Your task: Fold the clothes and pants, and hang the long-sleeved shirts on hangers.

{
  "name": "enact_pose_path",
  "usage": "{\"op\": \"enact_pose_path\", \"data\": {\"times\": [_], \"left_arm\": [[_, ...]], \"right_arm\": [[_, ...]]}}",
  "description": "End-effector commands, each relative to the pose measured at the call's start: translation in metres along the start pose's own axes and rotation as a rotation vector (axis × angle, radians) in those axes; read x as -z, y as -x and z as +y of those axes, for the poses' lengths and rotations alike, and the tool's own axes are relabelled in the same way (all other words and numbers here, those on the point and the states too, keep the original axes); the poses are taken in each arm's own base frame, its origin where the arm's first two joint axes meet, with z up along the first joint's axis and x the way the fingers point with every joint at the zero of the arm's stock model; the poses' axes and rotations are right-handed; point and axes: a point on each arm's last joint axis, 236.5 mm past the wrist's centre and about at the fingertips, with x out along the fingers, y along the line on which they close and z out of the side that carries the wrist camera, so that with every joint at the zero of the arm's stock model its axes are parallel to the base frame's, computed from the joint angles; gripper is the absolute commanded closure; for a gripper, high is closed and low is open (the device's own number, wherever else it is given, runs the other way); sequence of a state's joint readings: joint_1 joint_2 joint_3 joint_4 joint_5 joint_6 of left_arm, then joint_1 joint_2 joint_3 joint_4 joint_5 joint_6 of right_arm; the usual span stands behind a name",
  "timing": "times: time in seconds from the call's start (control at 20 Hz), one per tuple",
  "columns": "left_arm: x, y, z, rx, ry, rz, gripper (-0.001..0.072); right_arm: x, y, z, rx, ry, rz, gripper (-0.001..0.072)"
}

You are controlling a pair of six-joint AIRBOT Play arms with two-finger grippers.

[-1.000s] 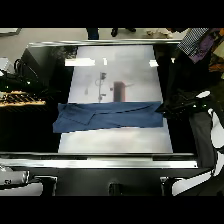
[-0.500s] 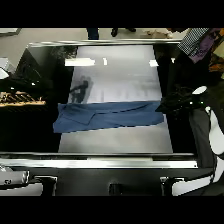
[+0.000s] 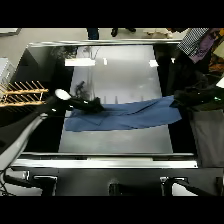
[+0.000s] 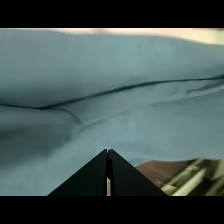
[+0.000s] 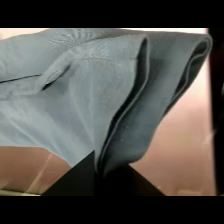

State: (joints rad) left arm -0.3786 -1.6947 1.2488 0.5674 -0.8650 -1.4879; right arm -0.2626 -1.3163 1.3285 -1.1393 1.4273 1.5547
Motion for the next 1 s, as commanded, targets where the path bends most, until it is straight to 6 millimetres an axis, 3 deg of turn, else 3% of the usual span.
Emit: {"op": "enact_pose_path", "data": {"times": [0.0,0.25,0.45,0.65,0.85,0.95], "left_arm": [[0.035,-0.072,-0.028,0.065,0.061,0.036,0.0693],[0.062,-0.132,-0.079,0.111,0.011,0.109,0.0694],[0.071,-0.165,-0.101,0.14,0.047,0.139,0.0693],[0.075,-0.183,-0.121,0.17,0.066,0.148,0.0694],[0.088,-0.196,-0.119,0.159,0.113,0.176,0.0694],[0.091,-0.192,-0.12,0.159,0.108,0.196,0.0695]], "right_arm": [[0.002,0.042,-0.007,0.099,-0.025,-0.106,0.0678],[-0.019,0.077,0.009,0.09,0.001,-0.216,0.0678],[-0.022,0.083,0.015,0.076,0.004,-0.233,0.0678],[-0.021,0.083,0.016,0.072,0.004,-0.228,0.0678],[-0.016,0.082,0.016,0.073,0.003,-0.206,0.0678],[-0.016,0.082,0.016,0.073,0.003,-0.206,0.0678]]}}
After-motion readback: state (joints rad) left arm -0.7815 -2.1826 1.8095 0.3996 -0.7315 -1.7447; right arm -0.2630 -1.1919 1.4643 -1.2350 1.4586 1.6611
